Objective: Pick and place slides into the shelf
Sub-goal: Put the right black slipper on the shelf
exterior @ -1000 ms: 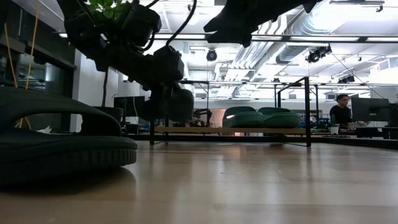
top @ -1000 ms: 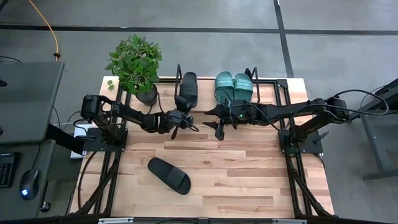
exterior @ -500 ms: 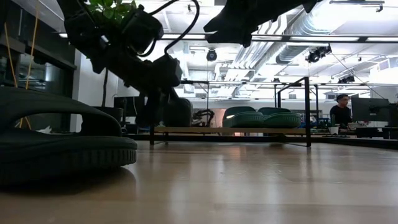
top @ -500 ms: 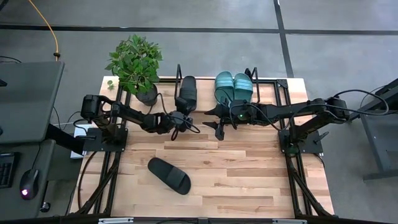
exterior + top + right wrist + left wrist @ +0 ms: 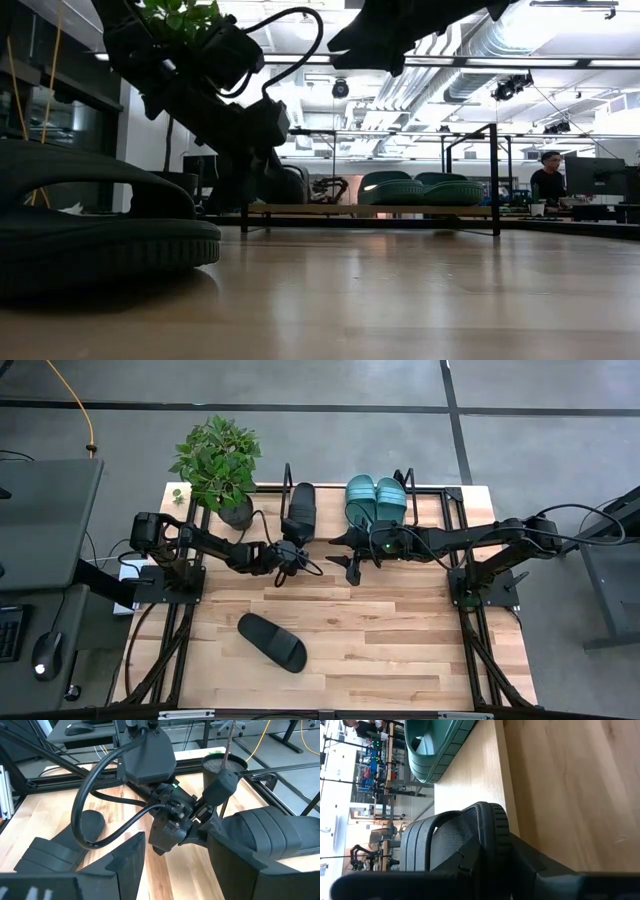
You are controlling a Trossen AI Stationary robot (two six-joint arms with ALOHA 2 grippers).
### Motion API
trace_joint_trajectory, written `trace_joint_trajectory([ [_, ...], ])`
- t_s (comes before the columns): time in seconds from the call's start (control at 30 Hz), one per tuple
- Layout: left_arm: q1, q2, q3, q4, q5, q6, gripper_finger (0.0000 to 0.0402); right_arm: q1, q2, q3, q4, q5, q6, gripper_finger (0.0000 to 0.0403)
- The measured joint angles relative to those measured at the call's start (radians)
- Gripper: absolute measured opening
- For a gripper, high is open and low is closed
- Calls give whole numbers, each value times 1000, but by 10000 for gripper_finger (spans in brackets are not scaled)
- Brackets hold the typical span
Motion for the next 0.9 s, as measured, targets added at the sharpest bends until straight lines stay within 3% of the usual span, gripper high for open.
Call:
trace_joint_trajectory([
  [0.27,0,0,0,-10,56,-11,60,0,0,0,0,-1,15,206],
  [0.9,0,0,0,-26,58,-12,65,0,0,0,0,-27,15,206],
])
